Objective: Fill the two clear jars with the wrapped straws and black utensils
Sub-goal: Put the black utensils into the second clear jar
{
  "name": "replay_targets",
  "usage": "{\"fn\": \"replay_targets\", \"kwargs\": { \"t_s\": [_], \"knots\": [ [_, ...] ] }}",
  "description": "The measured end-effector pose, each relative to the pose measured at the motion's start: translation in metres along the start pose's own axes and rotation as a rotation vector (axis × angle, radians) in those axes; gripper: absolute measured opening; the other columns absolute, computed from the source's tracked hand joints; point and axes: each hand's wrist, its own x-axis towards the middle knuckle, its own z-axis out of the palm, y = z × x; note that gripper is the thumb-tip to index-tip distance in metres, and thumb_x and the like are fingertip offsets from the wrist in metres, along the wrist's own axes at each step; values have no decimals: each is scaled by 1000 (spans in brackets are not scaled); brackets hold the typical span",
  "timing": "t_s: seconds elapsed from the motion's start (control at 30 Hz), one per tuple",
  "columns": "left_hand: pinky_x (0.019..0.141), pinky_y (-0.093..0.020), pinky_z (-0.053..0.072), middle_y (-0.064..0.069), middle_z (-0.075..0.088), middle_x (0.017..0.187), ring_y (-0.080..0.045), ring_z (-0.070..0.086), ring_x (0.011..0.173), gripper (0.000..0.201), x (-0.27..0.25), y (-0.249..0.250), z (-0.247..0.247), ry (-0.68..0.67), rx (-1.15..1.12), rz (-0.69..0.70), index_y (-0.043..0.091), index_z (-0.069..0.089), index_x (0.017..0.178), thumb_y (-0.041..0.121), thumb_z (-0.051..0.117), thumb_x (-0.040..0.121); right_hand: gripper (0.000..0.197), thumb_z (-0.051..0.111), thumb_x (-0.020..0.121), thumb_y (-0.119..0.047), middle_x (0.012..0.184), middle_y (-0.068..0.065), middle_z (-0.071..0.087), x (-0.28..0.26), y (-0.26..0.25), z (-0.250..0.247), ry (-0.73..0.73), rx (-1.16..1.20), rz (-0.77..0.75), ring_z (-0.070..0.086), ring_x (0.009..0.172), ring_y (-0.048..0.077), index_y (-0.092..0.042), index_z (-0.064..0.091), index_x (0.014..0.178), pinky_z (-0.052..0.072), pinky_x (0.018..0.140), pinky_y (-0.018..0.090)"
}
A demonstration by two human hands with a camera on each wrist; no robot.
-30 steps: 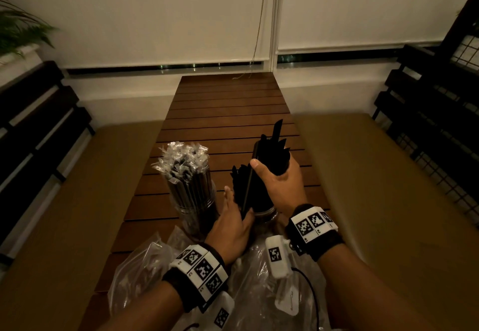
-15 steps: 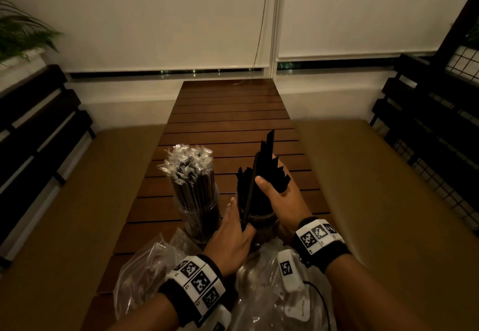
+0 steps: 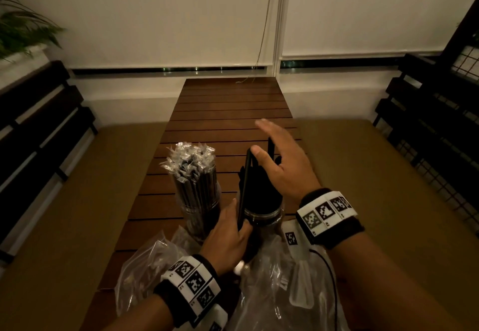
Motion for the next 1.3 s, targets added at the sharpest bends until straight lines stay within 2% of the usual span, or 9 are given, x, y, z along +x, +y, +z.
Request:
{"fn": "replay_targets", "kwargs": {
  "t_s": [0.17, 0.3, 0.5, 0.7, 0.8, 0.93, 1.03, 1.13, 1.3],
  "knots": [
    [96, -44, 52, 9, 55, 130, -9, 58, 118, 49, 2, 3, -3, 35, 6, -16, 42, 40, 138, 62, 32, 93, 44, 34, 106, -42, 152, -5, 47, -20, 20, 13, -195, -206, 46, 27, 148, 7, -25, 49, 143, 18, 124, 36],
    [85, -46, 52, -1, 51, 104, -19, 56, 89, 29, -2, 11, -6, 106, 84, -128, 26, 46, 104, 51, 37, 92, 50, 34, 102, -53, 154, -10, 43, -31, 22, 14, -221, -169, 89, 21, 149, 4, -31, 42, 147, 14, 125, 41],
    [73, -45, 50, 0, 52, 82, -27, 57, 77, 36, -7, 28, -14, 144, 214, -169, 26, 38, 79, 60, 27, 83, 47, 51, 93, -57, 126, -13, 62, -23, -17, -4, 56, 53, 45, 55, 116, 7, -33, 55, 133, 47, 99, 33],
    [73, -45, 51, 8, 52, 81, -24, 58, 76, 45, -7, 45, -15, 121, 255, -123, 29, 40, 85, 69, 21, 84, 14, 62, 95, -35, 90, -9, 72, -4, -33, -3, -32, 304, 173, 67, 84, 3, -28, 69, 105, 59, 80, 35],
    [69, -38, 50, 10, 49, 89, -12, 53, 73, 37, -8, 51, -15, 127, 198, -137, 30, 37, 91, 63, 51, 85, 11, 57, 99, -29, 82, -6, 71, -5, -30, -11, -6, 320, 159, 62, 68, -3, -23, 66, 99, 51, 69, 26],
    [109, -42, 44, 0, 31, 149, -20, 46, 132, 107, -6, 38, -13, 74, 103, -202, 33, 16, 146, 58, 81, 64, 14, 51, 102, -29, 79, -1, 71, -15, -23, -33, 125, 319, 124, 65, 68, 8, -21, 61, 96, 53, 63, 26],
    [119, -38, 27, 3, 16, 161, -15, 25, 147, 132, 8, 23, -5, 48, 4, -181, 32, 2, 154, 54, 88, 56, 13, 49, 103, -27, 80, 1, 71, -24, -21, -41, 152, 351, 93, 61, 61, 4, -21, 59, 96, 48, 56, 18],
    [116, -45, 37, 11, 32, 155, -8, 33, 143, 124, 23, 20, 1, 67, -90, -76, 35, 19, 150, 59, 88, 50, 13, 49, 102, -29, 81, 1, 70, -32, -19, -39, 146, 337, 59, 64, 64, 6, -21, 58, 98, 50, 57, 21],
    [90, -24, 54, 18, 65, 114, 4, 61, 108, 65, 36, 26, 3, 82, -206, 68, 53, 51, 106, 20, 89, 66, 19, 50, 97, -38, 84, -1, 69, -43, -20, -32, 154, 339, 19, 67, 70, 16, -21, 59, 100, 57, 59, 29]
  ]
}}
